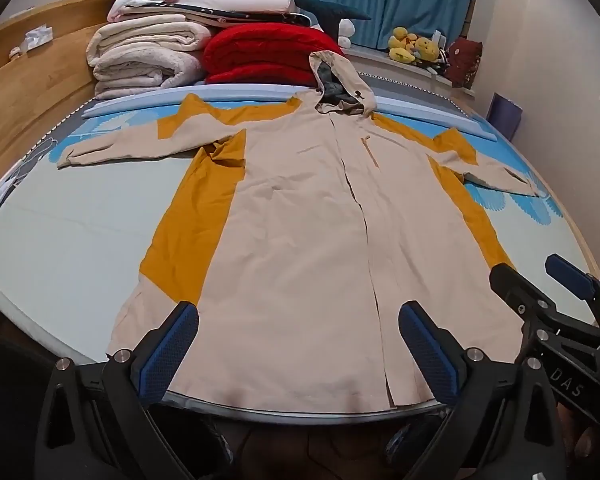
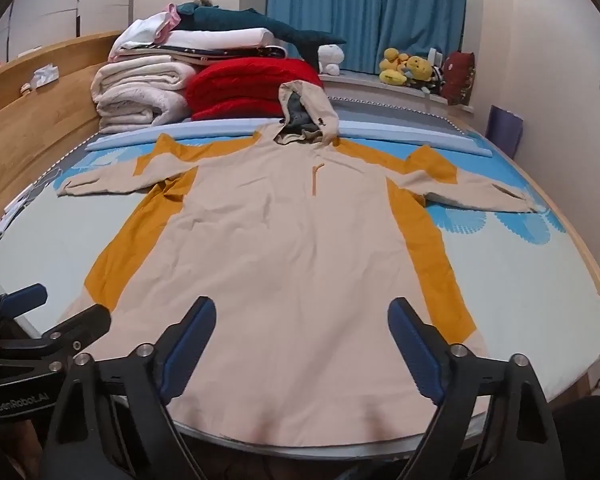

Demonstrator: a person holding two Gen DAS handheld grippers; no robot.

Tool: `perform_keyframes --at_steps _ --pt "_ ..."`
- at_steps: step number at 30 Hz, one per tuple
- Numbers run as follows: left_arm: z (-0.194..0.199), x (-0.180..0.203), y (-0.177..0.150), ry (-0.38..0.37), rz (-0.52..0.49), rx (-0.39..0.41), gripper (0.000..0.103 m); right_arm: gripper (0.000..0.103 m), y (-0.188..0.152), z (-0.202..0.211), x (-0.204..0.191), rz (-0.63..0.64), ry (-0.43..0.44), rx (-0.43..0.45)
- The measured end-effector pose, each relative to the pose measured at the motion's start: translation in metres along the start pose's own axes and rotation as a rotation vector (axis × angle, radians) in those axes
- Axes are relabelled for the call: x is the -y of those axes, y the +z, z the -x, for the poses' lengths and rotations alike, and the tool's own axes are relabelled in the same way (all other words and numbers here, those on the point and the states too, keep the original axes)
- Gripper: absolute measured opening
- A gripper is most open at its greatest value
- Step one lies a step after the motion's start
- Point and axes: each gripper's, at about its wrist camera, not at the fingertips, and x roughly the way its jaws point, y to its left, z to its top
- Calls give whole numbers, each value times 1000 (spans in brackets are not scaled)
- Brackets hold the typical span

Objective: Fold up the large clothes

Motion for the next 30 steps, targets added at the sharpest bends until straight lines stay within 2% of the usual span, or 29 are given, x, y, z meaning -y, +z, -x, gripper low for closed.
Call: perform_keyframes --at_steps 30 --pt "3 3 -8 5 -12 12 100 86 0 9 -5 -2 18 27"
